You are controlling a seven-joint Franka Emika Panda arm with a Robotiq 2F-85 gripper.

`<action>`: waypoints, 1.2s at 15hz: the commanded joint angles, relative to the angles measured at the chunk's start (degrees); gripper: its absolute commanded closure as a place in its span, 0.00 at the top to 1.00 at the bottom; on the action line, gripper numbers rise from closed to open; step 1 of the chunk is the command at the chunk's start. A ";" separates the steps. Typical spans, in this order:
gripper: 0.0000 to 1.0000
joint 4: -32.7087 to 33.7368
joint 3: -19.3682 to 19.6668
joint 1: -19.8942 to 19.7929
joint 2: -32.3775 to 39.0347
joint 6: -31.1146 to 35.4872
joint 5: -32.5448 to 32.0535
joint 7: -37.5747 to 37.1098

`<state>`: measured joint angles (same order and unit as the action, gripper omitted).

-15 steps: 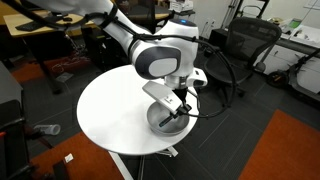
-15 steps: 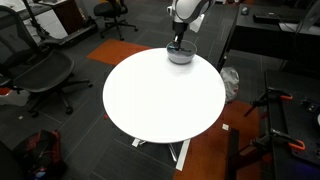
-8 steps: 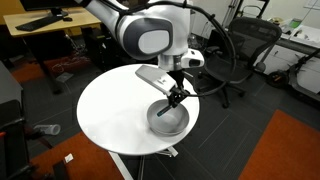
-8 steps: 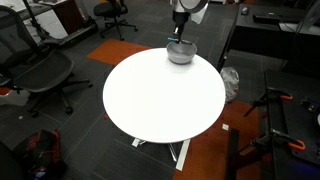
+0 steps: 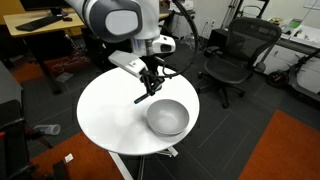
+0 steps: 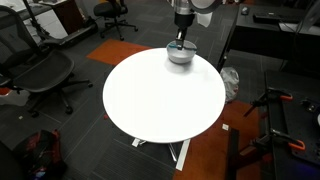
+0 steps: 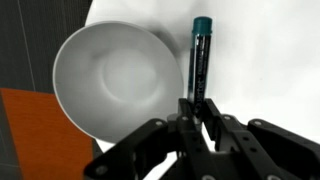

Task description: Remove the marker from the bowl and put it on the table

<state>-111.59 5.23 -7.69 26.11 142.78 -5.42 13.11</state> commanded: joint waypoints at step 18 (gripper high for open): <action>0.05 -6.85 -11.81 0.75 4.45 9.99 -2.00 25.50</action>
<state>-119.33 -4.94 -5.28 28.80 151.17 -6.70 34.96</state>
